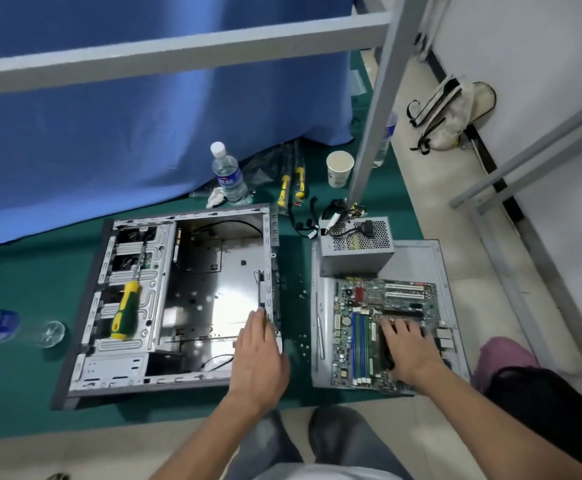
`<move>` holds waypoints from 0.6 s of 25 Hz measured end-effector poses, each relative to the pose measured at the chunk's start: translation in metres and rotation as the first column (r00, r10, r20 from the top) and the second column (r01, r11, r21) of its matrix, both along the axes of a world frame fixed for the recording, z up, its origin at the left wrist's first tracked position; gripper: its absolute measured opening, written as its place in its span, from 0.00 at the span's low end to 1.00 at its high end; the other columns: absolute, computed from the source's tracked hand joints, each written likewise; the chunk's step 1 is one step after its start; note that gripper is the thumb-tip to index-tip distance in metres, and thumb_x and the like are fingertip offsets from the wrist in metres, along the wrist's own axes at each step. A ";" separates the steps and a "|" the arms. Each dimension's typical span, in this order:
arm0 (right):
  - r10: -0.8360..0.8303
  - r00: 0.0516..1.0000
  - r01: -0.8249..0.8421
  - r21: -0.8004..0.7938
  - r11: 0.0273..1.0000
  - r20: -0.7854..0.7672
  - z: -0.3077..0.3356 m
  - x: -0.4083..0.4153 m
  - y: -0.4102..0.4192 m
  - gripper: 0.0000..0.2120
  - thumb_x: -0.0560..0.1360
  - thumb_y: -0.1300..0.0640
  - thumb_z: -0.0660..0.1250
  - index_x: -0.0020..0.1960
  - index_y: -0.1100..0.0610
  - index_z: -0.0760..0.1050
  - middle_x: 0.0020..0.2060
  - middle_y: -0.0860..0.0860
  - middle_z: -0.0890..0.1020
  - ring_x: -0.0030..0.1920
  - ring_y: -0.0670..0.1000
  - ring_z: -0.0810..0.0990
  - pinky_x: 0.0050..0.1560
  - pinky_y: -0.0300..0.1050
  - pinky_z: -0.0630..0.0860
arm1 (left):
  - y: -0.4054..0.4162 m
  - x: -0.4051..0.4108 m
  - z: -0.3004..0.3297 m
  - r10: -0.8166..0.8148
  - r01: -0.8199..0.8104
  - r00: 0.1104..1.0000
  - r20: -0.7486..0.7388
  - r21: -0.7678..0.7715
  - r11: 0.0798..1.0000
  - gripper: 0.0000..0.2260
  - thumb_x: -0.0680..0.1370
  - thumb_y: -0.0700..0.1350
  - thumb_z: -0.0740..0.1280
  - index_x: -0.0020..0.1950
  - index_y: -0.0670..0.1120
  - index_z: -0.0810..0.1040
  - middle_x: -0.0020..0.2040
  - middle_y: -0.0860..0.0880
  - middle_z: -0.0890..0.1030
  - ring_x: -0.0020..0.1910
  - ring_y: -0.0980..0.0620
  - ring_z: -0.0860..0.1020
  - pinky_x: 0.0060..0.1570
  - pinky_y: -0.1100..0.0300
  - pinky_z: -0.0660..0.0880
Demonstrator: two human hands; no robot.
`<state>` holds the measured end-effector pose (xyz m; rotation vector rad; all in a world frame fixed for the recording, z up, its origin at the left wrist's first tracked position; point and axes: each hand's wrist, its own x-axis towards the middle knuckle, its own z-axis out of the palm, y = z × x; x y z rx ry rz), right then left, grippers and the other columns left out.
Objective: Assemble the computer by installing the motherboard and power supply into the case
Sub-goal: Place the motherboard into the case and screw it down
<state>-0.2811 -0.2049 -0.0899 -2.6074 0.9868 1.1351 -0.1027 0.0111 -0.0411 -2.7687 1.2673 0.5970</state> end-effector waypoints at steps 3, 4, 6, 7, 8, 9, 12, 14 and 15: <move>0.039 0.999 -0.040 0.040 0.998 0.021 -0.003 -0.003 -0.006 0.52 0.69 0.50 0.77 0.80 0.54 0.45 0.74 0.55 0.61 0.74 0.60 0.58 0.69 0.61 0.66 | -0.010 -0.030 -0.002 -0.016 0.016 0.999 -0.031 0.018 1.000 0.31 0.82 0.49 0.56 0.81 0.43 0.46 0.81 0.43 0.44 0.80 0.43 0.43 0.78 0.50 0.45; 0.050 0.998 -0.052 0.049 0.997 0.044 -0.003 -0.002 -0.007 0.50 0.69 0.54 0.77 0.79 0.54 0.47 0.73 0.55 0.62 0.73 0.60 0.60 0.67 0.59 0.70 | -0.012 -0.036 -0.003 -0.035 0.036 0.998 -0.042 0.022 0.999 0.31 0.82 0.48 0.57 0.81 0.44 0.47 0.81 0.43 0.44 0.80 0.43 0.42 0.79 0.50 0.44; 0.058 0.994 -0.064 0.067 0.996 0.092 0.000 -0.004 -0.012 0.46 0.68 0.56 0.77 0.77 0.54 0.53 0.71 0.54 0.65 0.70 0.59 0.63 0.62 0.55 0.74 | -0.018 -0.047 -0.003 -0.043 0.043 0.995 -0.089 -0.005 0.999 0.31 0.81 0.45 0.60 0.81 0.45 0.51 0.81 0.44 0.47 0.80 0.44 0.46 0.79 0.52 0.46; 0.050 0.992 -0.060 0.085 0.995 0.115 0.004 -0.005 -0.016 0.44 0.68 0.56 0.77 0.76 0.53 0.55 0.69 0.54 0.67 0.69 0.58 0.64 0.61 0.55 0.75 | -0.022 -0.051 -0.003 -0.026 0.021 0.990 -0.137 -0.038 0.999 0.30 0.80 0.45 0.62 0.80 0.45 0.54 0.80 0.45 0.50 0.79 0.45 0.49 0.78 0.54 0.48; 0.040 0.990 -0.056 0.115 0.992 0.134 0.010 -0.008 -0.022 0.43 0.67 0.54 0.77 0.74 0.53 0.57 0.67 0.53 0.68 0.67 0.57 0.65 0.61 0.54 0.75 | -0.027 -0.056 -0.004 0.000 -0.015 0.979 -0.204 -0.073 0.997 0.29 0.80 0.45 0.63 0.79 0.45 0.57 0.79 0.46 0.53 0.79 0.47 0.53 0.77 0.56 0.51; 0.031 0.988 -0.055 0.157 0.986 0.149 0.018 -0.010 -0.029 0.42 0.66 0.54 0.77 0.73 0.52 0.58 0.65 0.53 0.69 0.65 0.56 0.66 0.60 0.54 0.75 | -0.033 -0.060 -0.004 0.041 -0.072 0.958 -0.284 -0.098 0.993 0.29 0.80 0.47 0.65 0.79 0.45 0.59 0.78 0.46 0.57 0.77 0.48 0.57 0.76 0.58 0.54; -0.021 0.973 -0.049 0.291 0.956 0.232 0.048 -0.019 -0.049 0.35 0.61 0.54 0.78 0.63 0.50 0.66 0.53 0.50 0.72 0.56 0.54 0.70 0.54 0.52 0.77 | -0.051 -0.067 -0.004 0.265 -0.353 0.771 -0.579 -0.043 0.935 0.31 0.80 0.54 0.66 0.79 0.46 0.59 0.76 0.47 0.62 0.72 0.48 0.67 0.71 0.57 0.63; -0.103 0.946 -0.025 0.386 0.922 0.308 0.069 -0.026 -0.060 0.32 0.59 0.53 0.78 0.58 0.51 0.68 0.48 0.49 0.74 0.52 0.53 0.73 0.49 0.50 0.78 | -0.061 -0.070 -0.003 0.408 -0.546 0.505 -0.761 0.084 0.833 0.34 0.79 0.58 0.67 0.79 0.47 0.58 0.76 0.45 0.65 0.69 0.46 0.70 0.69 0.50 0.68; -0.165 0.929 0.002 0.445 0.896 0.330 0.080 -0.030 -0.066 0.34 0.58 0.53 0.78 0.61 0.51 0.69 0.46 0.48 0.76 0.49 0.51 0.76 0.46 0.48 0.78 | -0.067 -0.072 0.000 0.452 -0.620 0.337 -0.826 0.167 0.767 0.34 0.77 0.59 0.67 0.78 0.47 0.60 0.74 0.44 0.69 0.67 0.45 0.73 0.68 0.46 0.71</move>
